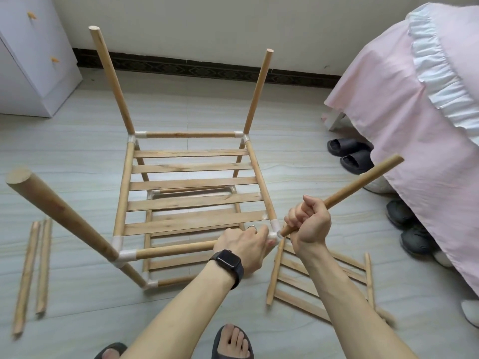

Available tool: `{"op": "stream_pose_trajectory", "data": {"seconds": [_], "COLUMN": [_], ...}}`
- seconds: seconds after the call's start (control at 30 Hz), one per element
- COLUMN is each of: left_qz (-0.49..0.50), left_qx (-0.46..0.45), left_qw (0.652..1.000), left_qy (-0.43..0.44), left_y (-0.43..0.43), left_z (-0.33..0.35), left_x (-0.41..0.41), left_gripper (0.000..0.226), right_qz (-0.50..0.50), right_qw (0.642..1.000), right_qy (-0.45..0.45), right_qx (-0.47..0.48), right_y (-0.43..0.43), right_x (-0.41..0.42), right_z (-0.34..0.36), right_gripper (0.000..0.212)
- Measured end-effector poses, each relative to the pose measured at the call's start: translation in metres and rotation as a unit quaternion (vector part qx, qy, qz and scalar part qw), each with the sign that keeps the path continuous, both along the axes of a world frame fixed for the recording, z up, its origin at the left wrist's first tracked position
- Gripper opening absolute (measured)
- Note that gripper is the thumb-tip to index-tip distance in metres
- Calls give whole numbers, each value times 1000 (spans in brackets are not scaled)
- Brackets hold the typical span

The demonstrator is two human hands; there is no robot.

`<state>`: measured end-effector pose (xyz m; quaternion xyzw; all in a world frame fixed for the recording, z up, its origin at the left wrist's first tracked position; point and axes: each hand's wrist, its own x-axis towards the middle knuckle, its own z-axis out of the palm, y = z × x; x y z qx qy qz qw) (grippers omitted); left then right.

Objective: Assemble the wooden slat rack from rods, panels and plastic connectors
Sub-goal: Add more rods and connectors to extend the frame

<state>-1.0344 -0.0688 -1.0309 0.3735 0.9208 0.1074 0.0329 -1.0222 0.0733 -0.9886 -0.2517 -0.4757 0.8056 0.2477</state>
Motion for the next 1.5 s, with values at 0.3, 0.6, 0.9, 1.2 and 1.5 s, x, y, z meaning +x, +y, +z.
{"op": "stream_pose_trajectory", "data": {"seconds": [0.3, 0.6, 0.9, 1.2, 1.5], "left_qz": [-16, -35, -23, -21, -1], "left_qx": [-10, -23, -37, -45, -48], "left_qw": [1000, 999, 999, 999, 993], "left_qy": [0, -24, 1, -1, -104], "left_y": [-3, -6, -5, -7, -7], "left_z": [-6, -7, -3, -6, 22], "left_x": [-5, -9, -7, -11, -11], "left_gripper": [33, 32, 41, 42, 30], "right_qz": [108, 72, 161, 155, 92], "right_qw": [974, 963, 958, 958, 966], "right_qy": [21, -7, 44, 92, 53], "right_qx": [196, 260, 236, 221, 237], "right_y": [-18, -24, -9, -18, -20], "right_x": [7, 11, 14, 7, 2], "right_z": [-25, -37, 46, 54, 53], "right_gripper": [43, 38, 40, 45, 46]}}
